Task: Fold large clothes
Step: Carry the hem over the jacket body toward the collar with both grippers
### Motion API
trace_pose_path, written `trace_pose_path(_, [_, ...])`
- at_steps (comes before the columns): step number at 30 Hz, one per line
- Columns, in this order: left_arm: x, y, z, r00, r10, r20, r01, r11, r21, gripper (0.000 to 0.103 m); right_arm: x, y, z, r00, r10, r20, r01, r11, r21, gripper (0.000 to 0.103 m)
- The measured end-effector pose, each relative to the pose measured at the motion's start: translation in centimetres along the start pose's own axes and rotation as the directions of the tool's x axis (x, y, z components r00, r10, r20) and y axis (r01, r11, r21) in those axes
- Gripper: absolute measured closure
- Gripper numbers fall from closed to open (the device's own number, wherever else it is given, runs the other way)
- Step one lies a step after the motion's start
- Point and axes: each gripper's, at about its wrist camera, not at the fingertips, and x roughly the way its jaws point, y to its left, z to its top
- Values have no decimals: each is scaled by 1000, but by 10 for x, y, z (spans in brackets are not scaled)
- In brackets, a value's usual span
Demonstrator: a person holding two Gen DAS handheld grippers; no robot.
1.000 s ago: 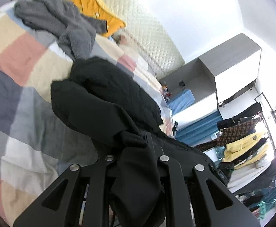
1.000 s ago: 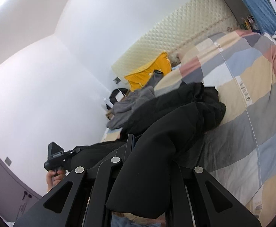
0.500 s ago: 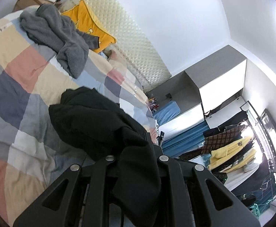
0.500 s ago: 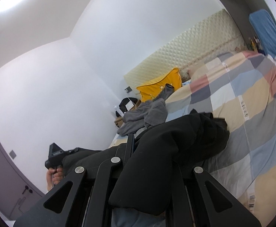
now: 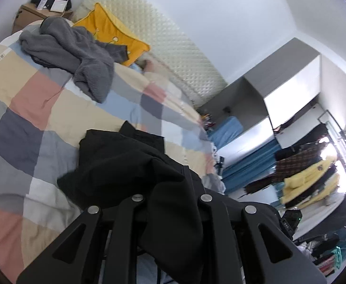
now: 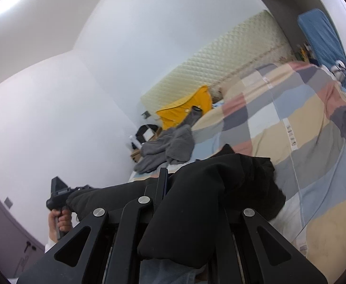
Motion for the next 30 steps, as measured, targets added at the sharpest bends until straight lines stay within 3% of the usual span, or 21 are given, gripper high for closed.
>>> trace_pose_path(10, [49,6,38,989,149,-23,-148,989,18,85,79,-51,45,998,-61,25,58,994,95,95])
trace_pose_path(15, [83,17,60,978,208,-19,-208,978,-17,82,137,-69,57,976,-220,5,219,975,35,95])
trace_pose_path(21, [133,39,81,945,322,-57,-325,943,-75,82,190,-100,66,961,-272,-55,273,962,19,96])
trace_pose_path(24, [155,44,91,925,375,-62,-378,924,-61,82,214,-115,71,951,-298,-80,300,954,13,96])
trace_pose_path(30, [204,46,103,863,502,-52,-502,865,21,82,264,-144,67,920,-368,-137,368,929,-28,96])
